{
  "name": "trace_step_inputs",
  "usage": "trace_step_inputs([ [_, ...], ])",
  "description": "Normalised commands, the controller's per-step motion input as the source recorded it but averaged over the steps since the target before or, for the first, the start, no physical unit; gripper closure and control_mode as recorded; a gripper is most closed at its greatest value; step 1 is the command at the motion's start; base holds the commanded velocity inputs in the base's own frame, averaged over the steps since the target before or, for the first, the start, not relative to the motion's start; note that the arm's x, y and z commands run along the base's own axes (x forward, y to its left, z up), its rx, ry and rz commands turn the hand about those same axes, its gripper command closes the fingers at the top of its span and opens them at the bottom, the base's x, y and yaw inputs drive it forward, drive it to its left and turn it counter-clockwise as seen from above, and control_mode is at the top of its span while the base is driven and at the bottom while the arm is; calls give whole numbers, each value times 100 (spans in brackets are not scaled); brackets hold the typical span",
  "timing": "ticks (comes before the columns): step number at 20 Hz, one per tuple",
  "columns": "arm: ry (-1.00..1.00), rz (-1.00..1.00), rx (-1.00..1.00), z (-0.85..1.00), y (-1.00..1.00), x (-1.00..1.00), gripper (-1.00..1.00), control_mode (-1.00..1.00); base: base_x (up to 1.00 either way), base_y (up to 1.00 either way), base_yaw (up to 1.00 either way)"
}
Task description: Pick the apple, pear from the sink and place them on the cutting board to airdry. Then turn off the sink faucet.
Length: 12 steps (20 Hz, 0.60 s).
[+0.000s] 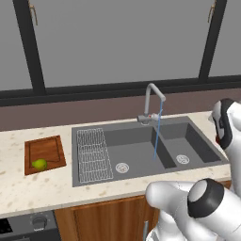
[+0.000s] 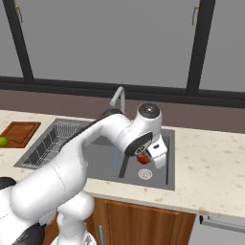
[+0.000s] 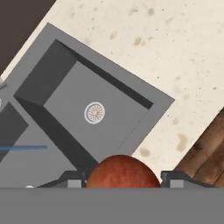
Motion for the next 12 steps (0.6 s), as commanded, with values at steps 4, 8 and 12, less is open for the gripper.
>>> trace_step_inputs([
  [4,-11,15,-9,57,21,-24,100,-100,0,0,0],
  [8,-9,17,-6,36,31,-25,100,-100,0,0,0],
  [12,-7,18,-6,25,45,-27,100,-100,0,0,0],
])
